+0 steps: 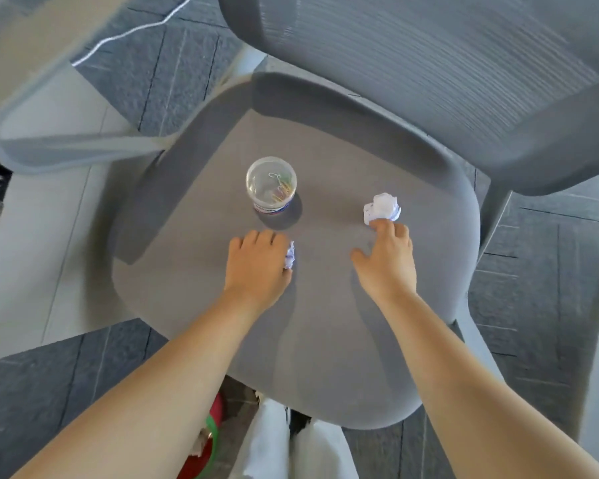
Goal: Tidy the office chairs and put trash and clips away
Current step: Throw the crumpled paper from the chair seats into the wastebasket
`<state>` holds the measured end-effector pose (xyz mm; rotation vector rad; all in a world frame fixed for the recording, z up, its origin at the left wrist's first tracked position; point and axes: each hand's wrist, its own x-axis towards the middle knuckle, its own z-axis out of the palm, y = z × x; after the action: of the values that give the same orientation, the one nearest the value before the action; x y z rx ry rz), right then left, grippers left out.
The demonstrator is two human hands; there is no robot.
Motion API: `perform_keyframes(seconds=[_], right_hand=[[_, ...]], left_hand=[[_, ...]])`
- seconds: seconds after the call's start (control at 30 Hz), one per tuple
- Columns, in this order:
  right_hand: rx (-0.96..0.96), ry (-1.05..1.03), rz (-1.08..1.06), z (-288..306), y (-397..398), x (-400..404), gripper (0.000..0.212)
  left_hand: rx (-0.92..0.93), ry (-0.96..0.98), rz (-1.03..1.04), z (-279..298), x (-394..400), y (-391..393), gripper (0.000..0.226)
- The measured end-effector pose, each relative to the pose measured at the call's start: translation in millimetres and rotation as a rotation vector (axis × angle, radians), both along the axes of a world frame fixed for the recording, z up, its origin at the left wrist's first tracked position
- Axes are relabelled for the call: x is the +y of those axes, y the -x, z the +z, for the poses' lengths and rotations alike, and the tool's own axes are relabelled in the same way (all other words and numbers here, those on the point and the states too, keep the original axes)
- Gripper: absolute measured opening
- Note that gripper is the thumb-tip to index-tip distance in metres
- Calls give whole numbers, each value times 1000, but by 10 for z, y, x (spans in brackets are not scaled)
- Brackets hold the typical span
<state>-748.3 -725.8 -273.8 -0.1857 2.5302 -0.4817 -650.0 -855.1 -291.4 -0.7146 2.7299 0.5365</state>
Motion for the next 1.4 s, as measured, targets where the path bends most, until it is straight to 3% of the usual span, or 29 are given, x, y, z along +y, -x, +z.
perform_keyframes(seconds=[0.1, 0.2, 0.4, 0.7, 0.83, 0.97, 1.03, 1.17, 1.4], right_hand=[[96, -9, -11, -118, 127, -107, 62], [66, -98, 59, -283, 245, -183, 73], [62, -160, 86, -344, 292, -164, 36], [-10, 33, 320, 216, -59, -254, 29], [-43, 67, 461, 472, -255, -380, 30], [-125, 104, 631, 622, -589, -499, 31], [-165, 111, 740, 666, -840, -498, 34], [-239, 132, 957, 719, -1351, -405, 38], [-340, 64, 1211, 675, -2238, -87, 60]], left_hand=[[46, -81, -37, 39, -42, 170, 23], [50, -138, -42, -2, -116, 272, 29], [59, -270, 26, 26, -179, 287, 32], [128, -350, 320, 522, -211, -86, 44], [155, -320, 512, 750, -170, -467, 41], [225, -286, 776, 956, 34, -950, 13], [257, -276, 914, 1016, 217, -1253, 14], [253, -287, 1172, 1057, 635, -1860, 42], [213, -299, 1509, 946, 1385, -2835, 18]])
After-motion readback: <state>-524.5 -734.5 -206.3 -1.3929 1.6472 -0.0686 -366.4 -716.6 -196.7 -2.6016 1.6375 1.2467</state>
